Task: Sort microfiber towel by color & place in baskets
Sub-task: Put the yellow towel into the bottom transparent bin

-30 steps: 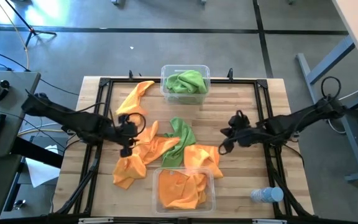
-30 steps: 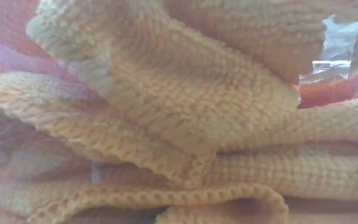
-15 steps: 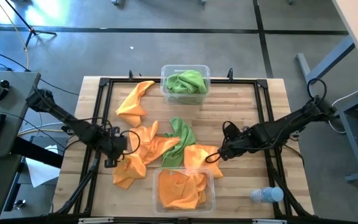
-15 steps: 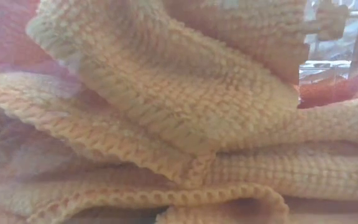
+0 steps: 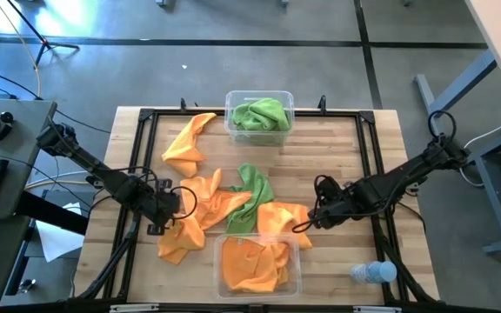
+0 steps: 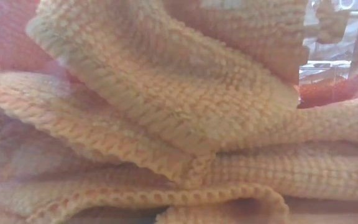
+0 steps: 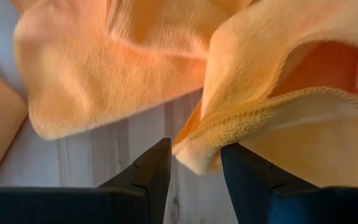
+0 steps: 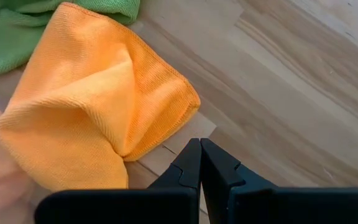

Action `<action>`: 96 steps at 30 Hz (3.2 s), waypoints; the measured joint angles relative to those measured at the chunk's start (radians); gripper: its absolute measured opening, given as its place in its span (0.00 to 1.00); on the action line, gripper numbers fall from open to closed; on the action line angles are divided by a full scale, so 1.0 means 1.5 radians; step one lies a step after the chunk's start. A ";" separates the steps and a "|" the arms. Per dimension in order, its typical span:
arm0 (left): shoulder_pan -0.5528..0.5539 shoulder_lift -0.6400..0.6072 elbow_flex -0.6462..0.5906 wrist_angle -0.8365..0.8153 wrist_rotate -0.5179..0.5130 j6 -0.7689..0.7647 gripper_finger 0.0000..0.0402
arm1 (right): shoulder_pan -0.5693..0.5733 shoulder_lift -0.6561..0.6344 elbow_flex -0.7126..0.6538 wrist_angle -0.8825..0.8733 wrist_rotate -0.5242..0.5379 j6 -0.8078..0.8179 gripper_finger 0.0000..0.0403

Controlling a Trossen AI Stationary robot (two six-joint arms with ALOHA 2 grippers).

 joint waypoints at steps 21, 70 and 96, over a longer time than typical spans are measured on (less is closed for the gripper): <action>-0.001 0.160 0.018 0.156 0.077 -0.090 0.08 | 0.003 0.000 -0.001 -0.015 0.067 -0.127 0.00; -0.080 0.374 0.639 0.484 -0.266 0.156 0.00 | 0.022 -0.003 -0.144 0.012 0.056 -0.210 0.00; -0.013 0.632 0.639 0.300 -0.072 -0.574 0.00 | 0.022 -0.003 -0.144 0.031 0.056 -0.194 0.00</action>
